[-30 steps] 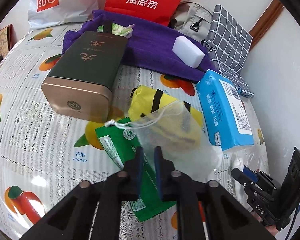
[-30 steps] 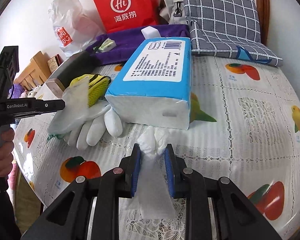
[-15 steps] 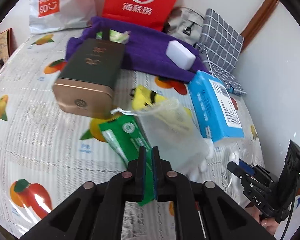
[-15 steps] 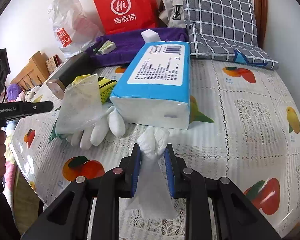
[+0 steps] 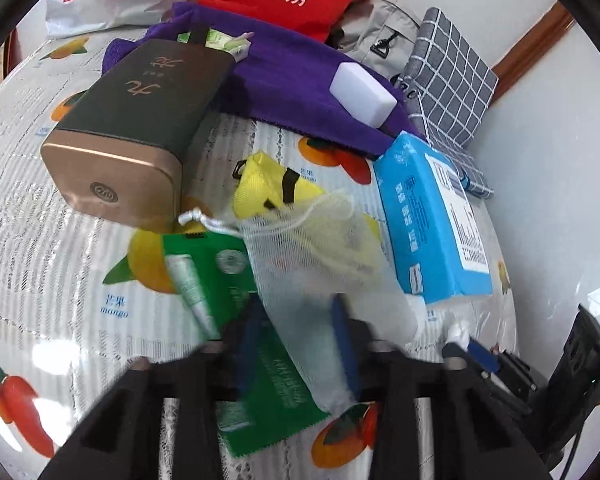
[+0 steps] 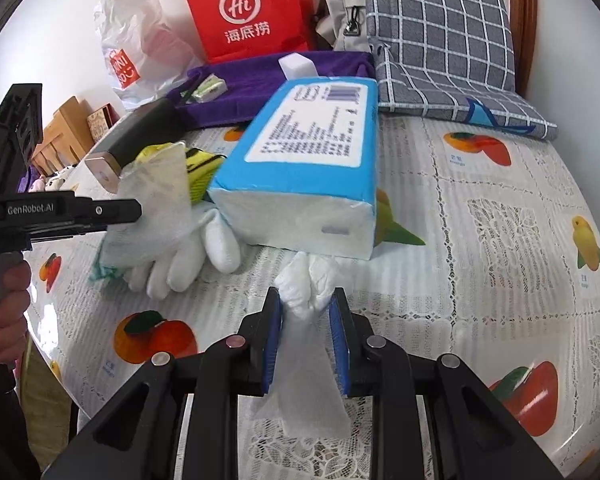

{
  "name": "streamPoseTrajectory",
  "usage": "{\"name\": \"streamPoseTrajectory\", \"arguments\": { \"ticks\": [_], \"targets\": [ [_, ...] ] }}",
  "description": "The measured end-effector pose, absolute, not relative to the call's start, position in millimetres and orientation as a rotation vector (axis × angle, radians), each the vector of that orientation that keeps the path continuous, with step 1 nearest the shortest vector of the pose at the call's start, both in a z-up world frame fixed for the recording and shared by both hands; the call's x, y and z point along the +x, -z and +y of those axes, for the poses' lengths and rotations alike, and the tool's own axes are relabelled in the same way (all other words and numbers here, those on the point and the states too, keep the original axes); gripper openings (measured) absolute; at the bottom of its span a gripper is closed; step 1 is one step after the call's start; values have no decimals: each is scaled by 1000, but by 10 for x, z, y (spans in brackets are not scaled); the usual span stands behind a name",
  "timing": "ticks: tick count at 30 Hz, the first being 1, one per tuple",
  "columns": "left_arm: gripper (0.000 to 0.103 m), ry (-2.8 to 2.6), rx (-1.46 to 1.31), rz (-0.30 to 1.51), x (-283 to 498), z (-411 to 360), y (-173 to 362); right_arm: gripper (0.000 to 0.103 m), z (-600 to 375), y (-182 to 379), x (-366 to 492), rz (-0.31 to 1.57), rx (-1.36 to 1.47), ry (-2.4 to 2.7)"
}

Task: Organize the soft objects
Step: 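Lift the white glove with the right tool while the left tool grasps the white mesh bag, then carry the glove with the right tool while the left tool carries the mesh bag toward the purple towel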

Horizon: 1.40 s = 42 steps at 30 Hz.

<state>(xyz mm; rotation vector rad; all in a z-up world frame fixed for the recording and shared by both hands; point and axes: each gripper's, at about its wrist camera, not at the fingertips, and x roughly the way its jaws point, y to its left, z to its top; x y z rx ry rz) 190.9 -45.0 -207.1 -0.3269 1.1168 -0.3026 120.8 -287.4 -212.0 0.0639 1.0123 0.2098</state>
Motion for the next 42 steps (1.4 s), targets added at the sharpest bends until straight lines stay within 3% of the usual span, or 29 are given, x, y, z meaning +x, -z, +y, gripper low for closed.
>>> {"name": "streamPoseTrajectory", "arguments": {
  "ticks": [1, 5, 17, 28, 30, 32, 34, 42],
  "targets": [
    [9, 308, -326, 1116, 1917, -452, 2071, 24, -2880, 2143, 1219, 1019, 65, -207],
    [5, 324, -309, 1090, 1881, -429, 1994, 24, -2873, 2174, 1247, 1030, 60, -200],
    [4, 204, -340, 1009, 1543, 282, 1637, 24, -2775, 2009, 1140, 1003, 29, -186],
    [5, 16, -338, 1116, 1341, 917, 2025, 24, -2769, 1903, 1056, 970, 50, -165],
    [10, 14, -347, 1127, 1346, 940, 2074, 24, -2762, 1930, 1067, 972, 52, -159],
    [42, 21, -353, 1128, 1361, 939, 2094, 24, -2763, 1958, 1081, 972, 55, -149],
    [58, 29, -354, 1101, 1357, 923, 2071, 24, -2770, 2000, 1102, 980, 60, -145],
    [84, 25, -244, 1111, 1495, 555, 2125, 24, -2773, 2030, 1144, 987, 57, -140]
  ]
}}
